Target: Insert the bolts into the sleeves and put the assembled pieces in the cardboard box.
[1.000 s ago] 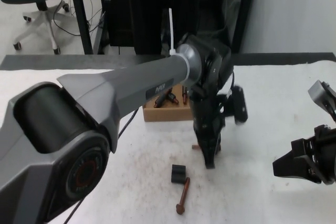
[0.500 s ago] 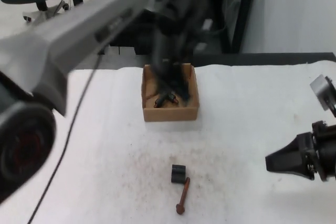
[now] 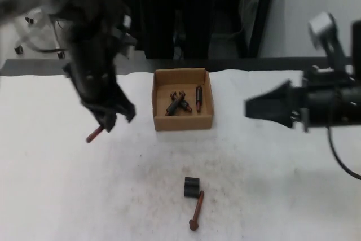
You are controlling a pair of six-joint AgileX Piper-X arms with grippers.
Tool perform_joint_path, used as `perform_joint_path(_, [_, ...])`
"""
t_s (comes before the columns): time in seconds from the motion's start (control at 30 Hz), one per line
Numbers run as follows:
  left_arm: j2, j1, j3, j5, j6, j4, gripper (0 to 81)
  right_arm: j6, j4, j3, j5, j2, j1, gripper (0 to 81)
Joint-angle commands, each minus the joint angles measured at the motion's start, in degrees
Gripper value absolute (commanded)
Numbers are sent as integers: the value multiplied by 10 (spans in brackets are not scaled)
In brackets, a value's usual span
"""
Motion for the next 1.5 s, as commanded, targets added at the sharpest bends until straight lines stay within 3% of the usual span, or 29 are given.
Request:
perform_joint_path(0.0, [-62,7,80,31,7,-69,3,3,-25,-16,13,35,30,1])
perform_joint_path(0.1, [-174,13,166,68,1,-154,3,1,-14,-32,13,87,48,54])
perform_joint_path(0.2, [-271,14,234,105,-16,-238,3,-19,2,-58,14,132,61,195])
perform_joint_path(0.27, [-326,14,272,123,-30,-301,3,-54,27,-86,39,155,70,286])
perform_joint_path(0.33, [-380,16,314,126,-60,-364,3,-127,72,-123,105,174,82,324])
perform_joint_path(0.5, [-455,46,416,128,-164,-462,3,-323,203,-225,318,212,106,309])
perform_joint_path(0.57, [-464,62,449,141,-198,-476,3,-334,215,-253,381,227,112,309])
perform_joint_path(0.73, [-465,96,512,297,-292,-554,3,-383,231,-296,386,266,124,309])
perform_joint_path(0.83, [-465,101,524,346,-301,-592,3,-454,272,-312,421,295,140,309])
perform_joint_path(1.0, [-465,101,523,350,-296,-597,3,-538,301,-318,478,338,174,309])
perform_joint_path(1.47, [-465,101,523,350,-288,-597,3,-539,316,-318,492,398,216,309])
